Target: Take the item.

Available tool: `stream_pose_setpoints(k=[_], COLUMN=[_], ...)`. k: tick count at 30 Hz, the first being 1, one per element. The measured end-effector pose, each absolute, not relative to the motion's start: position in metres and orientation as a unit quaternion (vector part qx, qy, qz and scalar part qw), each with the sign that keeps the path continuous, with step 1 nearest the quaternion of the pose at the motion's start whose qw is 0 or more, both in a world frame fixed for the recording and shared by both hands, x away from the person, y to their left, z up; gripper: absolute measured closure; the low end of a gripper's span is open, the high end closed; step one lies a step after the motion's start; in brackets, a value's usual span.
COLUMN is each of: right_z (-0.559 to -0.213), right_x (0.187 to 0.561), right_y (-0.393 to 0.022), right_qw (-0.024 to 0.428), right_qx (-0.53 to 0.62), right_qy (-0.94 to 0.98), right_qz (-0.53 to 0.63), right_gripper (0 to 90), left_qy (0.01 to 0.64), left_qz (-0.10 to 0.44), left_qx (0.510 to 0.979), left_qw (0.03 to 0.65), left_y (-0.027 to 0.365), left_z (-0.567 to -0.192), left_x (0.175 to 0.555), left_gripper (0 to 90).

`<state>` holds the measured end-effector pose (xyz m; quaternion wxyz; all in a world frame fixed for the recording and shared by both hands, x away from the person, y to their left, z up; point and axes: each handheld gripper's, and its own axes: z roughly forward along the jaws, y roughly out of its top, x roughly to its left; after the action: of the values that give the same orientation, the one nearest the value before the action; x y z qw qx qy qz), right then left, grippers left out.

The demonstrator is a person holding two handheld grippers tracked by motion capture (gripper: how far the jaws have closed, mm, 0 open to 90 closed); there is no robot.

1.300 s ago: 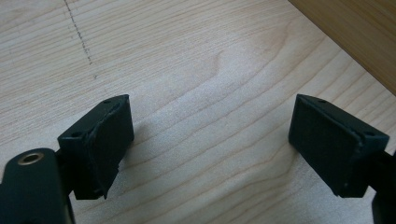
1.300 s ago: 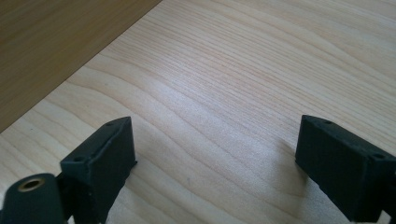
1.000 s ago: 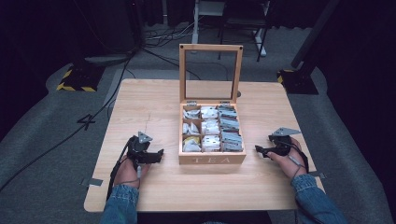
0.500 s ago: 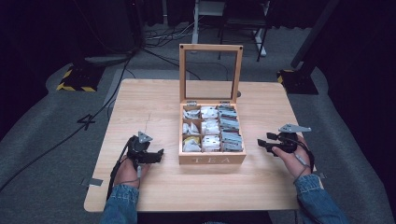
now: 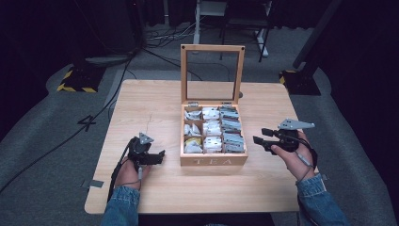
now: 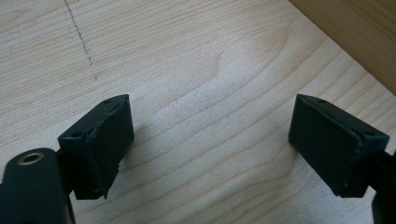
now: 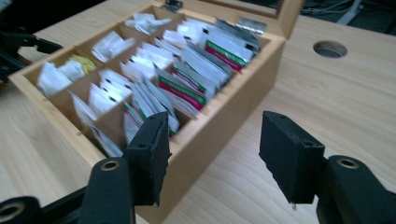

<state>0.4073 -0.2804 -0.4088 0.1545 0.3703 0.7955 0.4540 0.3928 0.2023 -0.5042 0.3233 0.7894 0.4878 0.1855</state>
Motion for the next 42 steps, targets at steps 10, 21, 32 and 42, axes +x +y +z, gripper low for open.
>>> stream_pose_setpoints(k=[10,21,32,42], right_z=[-0.39,-0.379,-0.38,-0.397], right_x=[0.406,0.41,0.412,0.41], right_y=[-0.258,-0.232,-0.201,-0.172], right_qw=[0.137,0.11,0.093,0.073], right_qx=[0.348,0.325,0.297,0.278], right_qy=[0.798,0.809,0.818,0.834], right_qz=[0.472,0.477,0.483,0.471], right_gripper=[43.6,43.4,47.0,52.1], left_qy=[0.486,0.486,0.486,0.485], left_qz=[0.186,0.186,0.186,0.184], left_qx=[0.79,0.791,0.791,0.791], left_qw=[0.324,0.324,0.323,0.324], left_y=[0.202,0.203,0.203,0.203], left_z=[-0.504,-0.504,-0.504,-0.504], left_x=[0.393,0.394,0.394,0.395], left_gripper=[14.4,14.4,14.4,14.3])
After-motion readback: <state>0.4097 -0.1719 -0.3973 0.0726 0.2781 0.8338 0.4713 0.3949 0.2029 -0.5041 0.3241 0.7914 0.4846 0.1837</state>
